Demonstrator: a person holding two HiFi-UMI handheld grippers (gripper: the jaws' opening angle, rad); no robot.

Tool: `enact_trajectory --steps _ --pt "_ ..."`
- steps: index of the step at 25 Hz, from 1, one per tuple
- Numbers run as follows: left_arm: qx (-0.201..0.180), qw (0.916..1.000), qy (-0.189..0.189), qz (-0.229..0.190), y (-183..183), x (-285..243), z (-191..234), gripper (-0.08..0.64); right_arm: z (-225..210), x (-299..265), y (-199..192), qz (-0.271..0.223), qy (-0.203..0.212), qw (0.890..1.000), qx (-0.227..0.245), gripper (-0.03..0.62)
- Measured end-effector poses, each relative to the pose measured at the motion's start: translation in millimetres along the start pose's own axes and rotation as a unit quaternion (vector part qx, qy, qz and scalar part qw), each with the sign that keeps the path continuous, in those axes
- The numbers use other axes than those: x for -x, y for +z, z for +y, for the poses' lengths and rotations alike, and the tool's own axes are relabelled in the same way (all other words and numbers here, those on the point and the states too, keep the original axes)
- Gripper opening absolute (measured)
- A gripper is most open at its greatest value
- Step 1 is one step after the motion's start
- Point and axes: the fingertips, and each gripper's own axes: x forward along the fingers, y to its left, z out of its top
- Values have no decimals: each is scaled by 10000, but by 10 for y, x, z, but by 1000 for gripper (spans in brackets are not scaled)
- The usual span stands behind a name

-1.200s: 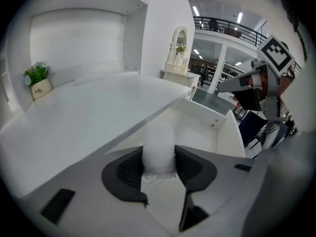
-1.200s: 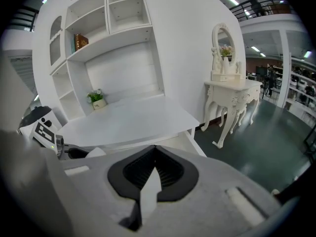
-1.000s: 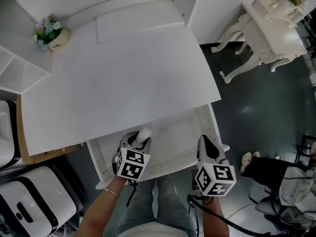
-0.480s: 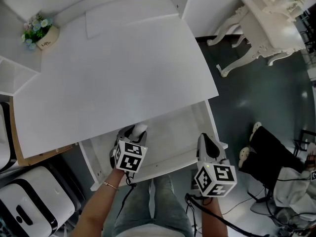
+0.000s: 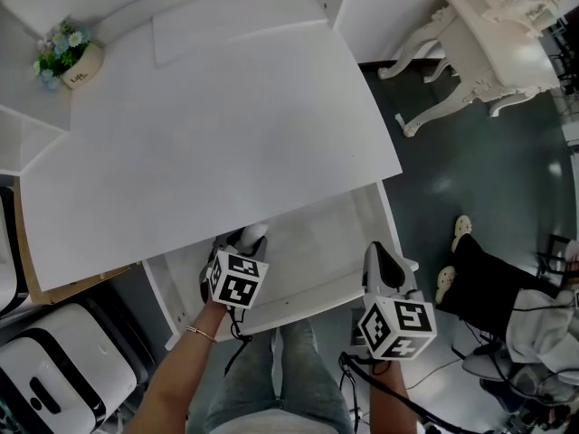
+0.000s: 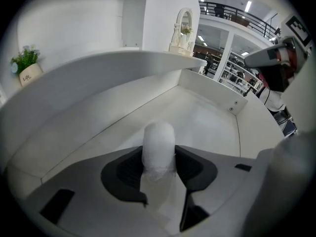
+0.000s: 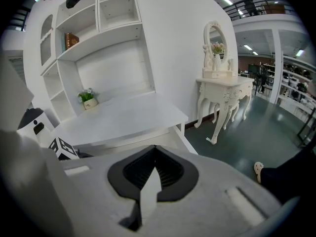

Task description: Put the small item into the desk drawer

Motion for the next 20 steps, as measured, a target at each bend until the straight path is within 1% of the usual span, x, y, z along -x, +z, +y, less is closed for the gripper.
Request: enact_trajectory --steps 9,16,20 --pt "33 9998 -155 -107 0 53 -16 222 113 9 24 -13 48 10000 56 3" --pt "22 9997 -152 -190 -32 278 -46 224 271 95 129 -108 147 9997 169 3" --pt "137 9992 -93 -359 29 545 -26 224 372 197 220 -157 210 9993 262 3"
